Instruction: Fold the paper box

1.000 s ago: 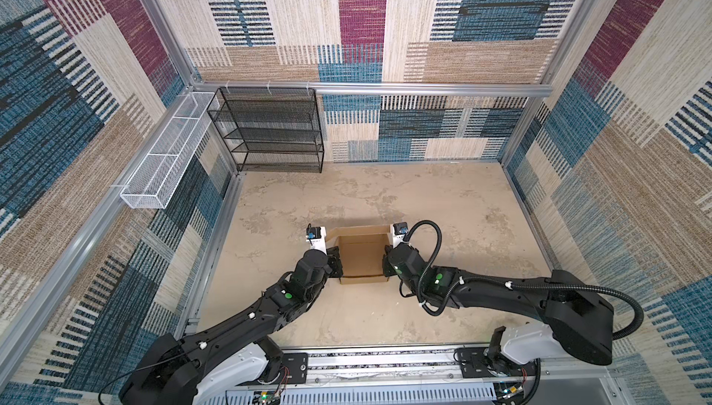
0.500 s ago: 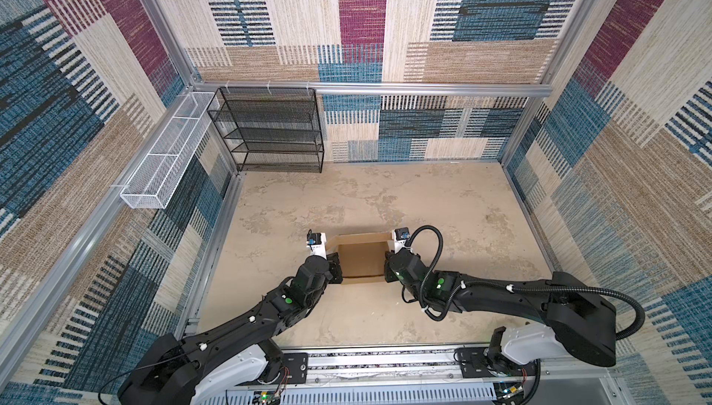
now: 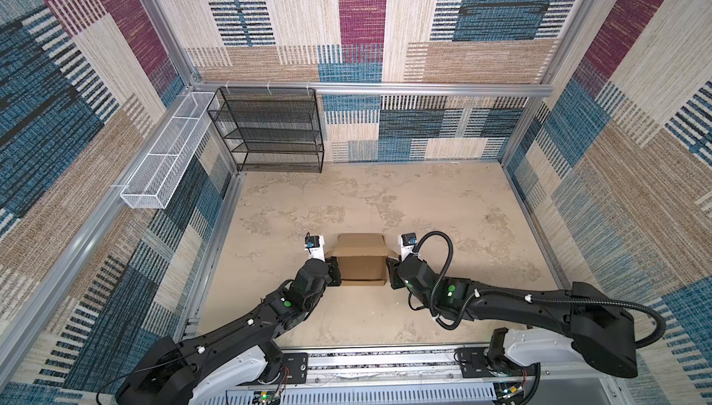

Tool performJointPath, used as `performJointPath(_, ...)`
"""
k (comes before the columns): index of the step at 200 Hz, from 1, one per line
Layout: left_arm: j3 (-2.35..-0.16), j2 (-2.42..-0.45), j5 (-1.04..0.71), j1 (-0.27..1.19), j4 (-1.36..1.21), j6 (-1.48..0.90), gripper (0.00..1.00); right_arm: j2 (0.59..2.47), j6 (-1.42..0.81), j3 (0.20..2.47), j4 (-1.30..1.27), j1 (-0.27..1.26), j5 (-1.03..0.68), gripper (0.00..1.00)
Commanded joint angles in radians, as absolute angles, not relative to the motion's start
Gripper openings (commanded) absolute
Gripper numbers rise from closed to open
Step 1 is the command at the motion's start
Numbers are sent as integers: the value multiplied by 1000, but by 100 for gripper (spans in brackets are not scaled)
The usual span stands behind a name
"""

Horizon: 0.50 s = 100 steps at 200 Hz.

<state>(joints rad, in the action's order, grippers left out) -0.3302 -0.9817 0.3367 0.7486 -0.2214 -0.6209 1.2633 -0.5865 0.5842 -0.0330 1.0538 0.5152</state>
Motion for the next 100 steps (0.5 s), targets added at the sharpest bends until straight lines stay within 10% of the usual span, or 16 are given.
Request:
performJointPath(1,-327,-988,348,749,-160,-639,0,1213,-619,555,-3,1056,517,45)
performJointPath(100,-334,-997,343,755,-160,-650,0,1015,-584,568,125,1055,592,46)
